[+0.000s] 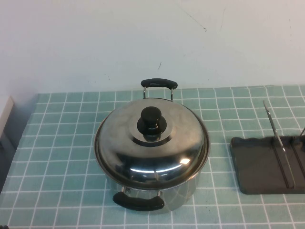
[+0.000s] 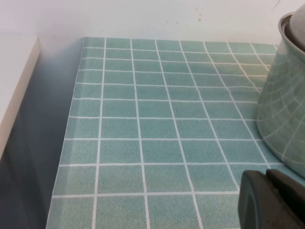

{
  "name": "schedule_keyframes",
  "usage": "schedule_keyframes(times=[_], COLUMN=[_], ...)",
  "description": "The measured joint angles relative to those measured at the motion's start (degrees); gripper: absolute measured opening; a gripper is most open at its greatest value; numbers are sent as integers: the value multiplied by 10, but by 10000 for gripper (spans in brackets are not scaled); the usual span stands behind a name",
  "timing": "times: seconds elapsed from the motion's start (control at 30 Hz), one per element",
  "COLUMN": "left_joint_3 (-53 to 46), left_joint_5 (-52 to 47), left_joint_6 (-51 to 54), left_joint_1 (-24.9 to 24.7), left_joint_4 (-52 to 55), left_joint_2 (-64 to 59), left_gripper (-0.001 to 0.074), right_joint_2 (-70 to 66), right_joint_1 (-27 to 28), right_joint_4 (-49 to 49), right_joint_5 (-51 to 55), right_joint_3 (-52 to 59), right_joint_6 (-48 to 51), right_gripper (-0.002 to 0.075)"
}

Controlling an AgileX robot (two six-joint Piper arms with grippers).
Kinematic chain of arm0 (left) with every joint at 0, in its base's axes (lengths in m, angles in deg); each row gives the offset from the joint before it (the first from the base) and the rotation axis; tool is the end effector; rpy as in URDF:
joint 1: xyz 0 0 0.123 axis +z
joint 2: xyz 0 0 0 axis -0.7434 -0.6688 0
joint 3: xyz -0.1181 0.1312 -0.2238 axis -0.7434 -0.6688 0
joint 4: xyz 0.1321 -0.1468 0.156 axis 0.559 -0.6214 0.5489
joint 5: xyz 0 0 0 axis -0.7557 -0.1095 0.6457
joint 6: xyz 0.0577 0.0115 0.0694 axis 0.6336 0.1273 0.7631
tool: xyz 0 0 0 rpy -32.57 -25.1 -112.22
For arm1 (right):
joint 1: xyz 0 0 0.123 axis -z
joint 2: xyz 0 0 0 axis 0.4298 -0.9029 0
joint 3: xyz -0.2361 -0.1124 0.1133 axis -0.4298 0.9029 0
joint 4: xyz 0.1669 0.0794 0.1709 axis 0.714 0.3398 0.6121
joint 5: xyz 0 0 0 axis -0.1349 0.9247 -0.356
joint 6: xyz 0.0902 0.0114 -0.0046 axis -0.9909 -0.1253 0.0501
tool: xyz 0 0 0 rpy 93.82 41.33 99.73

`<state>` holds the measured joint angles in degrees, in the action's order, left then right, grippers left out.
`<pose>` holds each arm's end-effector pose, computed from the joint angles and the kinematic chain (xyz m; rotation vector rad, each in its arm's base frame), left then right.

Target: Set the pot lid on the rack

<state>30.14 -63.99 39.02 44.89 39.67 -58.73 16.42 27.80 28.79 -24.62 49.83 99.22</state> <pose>0.0533 -0.0082 0.1798 -0.0662 1.8000 -0.2164 0.0534 -0.0012 0.1750 -0.4155 1.8007 -0.3582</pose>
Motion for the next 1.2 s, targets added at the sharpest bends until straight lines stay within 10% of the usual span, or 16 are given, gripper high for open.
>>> schedule_keyframes(times=[1.0, 1.2], left_joint_3=[0, 0], left_joint_5=[0, -1], left_joint_6=[0, -28], left_joint_1=[0, 0], left_joint_4=[-3, -150], left_joint_2=[0, 0], left_gripper=[-3, -3], right_joint_2=[0, 0], right_joint_1=[0, 0], right_joint_4=[8, 119], right_joint_5=[0, 1], right_joint_3=[0, 0], right_joint_6=[0, -1], right_gripper=[-3, -3])
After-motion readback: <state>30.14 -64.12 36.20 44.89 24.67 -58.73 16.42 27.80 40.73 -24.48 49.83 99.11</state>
